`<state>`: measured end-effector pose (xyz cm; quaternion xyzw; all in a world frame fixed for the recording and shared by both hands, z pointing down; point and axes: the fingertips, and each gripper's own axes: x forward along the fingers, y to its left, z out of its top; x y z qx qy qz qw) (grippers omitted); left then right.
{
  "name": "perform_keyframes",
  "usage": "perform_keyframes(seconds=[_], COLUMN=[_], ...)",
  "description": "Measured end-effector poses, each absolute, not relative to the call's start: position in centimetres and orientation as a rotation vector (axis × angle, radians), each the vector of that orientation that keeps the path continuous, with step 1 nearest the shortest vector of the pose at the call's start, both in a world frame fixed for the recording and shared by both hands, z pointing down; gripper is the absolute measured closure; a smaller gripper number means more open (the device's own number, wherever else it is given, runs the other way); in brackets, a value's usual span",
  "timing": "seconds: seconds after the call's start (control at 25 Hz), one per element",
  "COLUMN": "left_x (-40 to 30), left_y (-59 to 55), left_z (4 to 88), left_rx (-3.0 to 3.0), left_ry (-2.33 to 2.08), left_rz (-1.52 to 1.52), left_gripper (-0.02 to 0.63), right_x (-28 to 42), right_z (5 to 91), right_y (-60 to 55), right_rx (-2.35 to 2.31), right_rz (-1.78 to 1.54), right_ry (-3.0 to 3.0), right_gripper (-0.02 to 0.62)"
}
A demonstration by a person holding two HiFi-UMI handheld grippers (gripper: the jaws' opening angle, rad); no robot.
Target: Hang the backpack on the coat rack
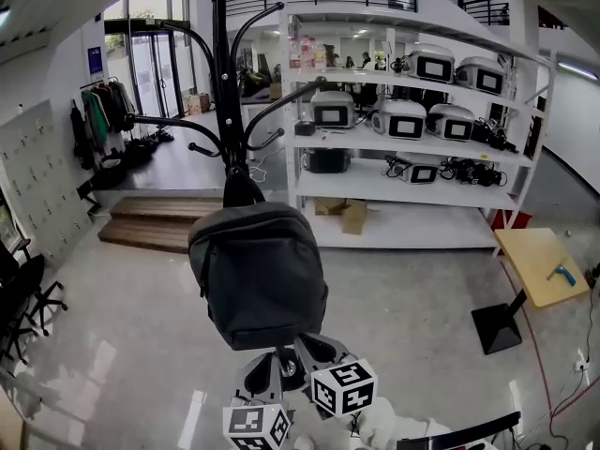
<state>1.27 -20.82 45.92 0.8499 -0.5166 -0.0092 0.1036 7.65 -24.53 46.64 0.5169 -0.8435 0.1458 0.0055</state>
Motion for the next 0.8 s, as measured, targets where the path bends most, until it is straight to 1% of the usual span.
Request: perform_keyframes(seconds=[0.16,0.4,0.64,0.8], left_x=[1.9,2.7,2.5,1.9], left_y=[-18.7,-14.7,-12.4,-12.2], left_z=[46.0,46.4,46.7,46.3], left_rx=[2.492,2.436,2.408,2.411], left_ry=[-1.534,-1.583,-1.612,-1.627], left_rz=[-0.039,-0.04,-0.016,-0.032], left_gripper=[0.603,0.603,0.603,0.603], right_x=[8.4,9.7,9.0,8.3], right_z=[47.3,48.8,49.5,49.4], right_y=[-22.3,-18.8,-16.5,-15.7], right_rx=[1.599,1.564,1.507,1.496], right_rz=[0.54,0.578,0.669,0.65], right_ry=[-2.668,-2.649,-2.672,-2.681], right_gripper=[0.578,0.578,0.578,0.578])
